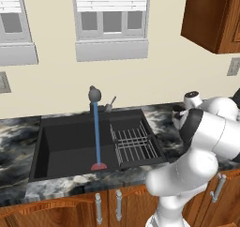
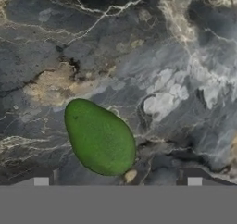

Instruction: Turn on the sink faucet. Then move the avocado from the counter to the sink. Turn off the sink. Move the vegetable from the sink to the pot next to the stove. Finally move the pot to the rear left burner.

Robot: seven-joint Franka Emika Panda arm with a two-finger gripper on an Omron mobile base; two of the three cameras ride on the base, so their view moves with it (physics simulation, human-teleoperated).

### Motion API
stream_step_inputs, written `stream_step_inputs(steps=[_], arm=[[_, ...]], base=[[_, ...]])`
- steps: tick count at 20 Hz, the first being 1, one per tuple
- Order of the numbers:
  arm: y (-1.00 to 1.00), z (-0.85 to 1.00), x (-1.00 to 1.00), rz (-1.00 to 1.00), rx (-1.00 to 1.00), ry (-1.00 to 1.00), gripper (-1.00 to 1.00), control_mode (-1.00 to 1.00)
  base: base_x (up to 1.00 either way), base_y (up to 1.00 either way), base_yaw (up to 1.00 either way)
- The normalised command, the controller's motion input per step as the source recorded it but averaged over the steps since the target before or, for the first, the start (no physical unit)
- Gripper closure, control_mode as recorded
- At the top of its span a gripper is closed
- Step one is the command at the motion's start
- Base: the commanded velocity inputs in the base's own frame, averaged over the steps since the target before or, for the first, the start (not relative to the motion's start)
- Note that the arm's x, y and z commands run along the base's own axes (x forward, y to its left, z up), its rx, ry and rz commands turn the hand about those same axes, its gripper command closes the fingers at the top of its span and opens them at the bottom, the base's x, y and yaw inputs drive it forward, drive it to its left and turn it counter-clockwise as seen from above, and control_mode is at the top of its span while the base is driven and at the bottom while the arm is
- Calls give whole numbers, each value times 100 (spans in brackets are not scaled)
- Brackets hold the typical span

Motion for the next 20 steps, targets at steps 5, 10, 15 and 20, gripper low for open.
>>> stream_step_inputs(steps=[5,10,15,20], arm=[[0,-20,5,11,0,0,-100,-100],[-2,-12,4,13,0,0,-100,-100],[-2,-19,1,12,0,0,-100,-100],[-6,-22,5,11,0,0,-100,-100]], base=[[0,0,0],[0,0,0],[0,0,0],[0,0,0]])
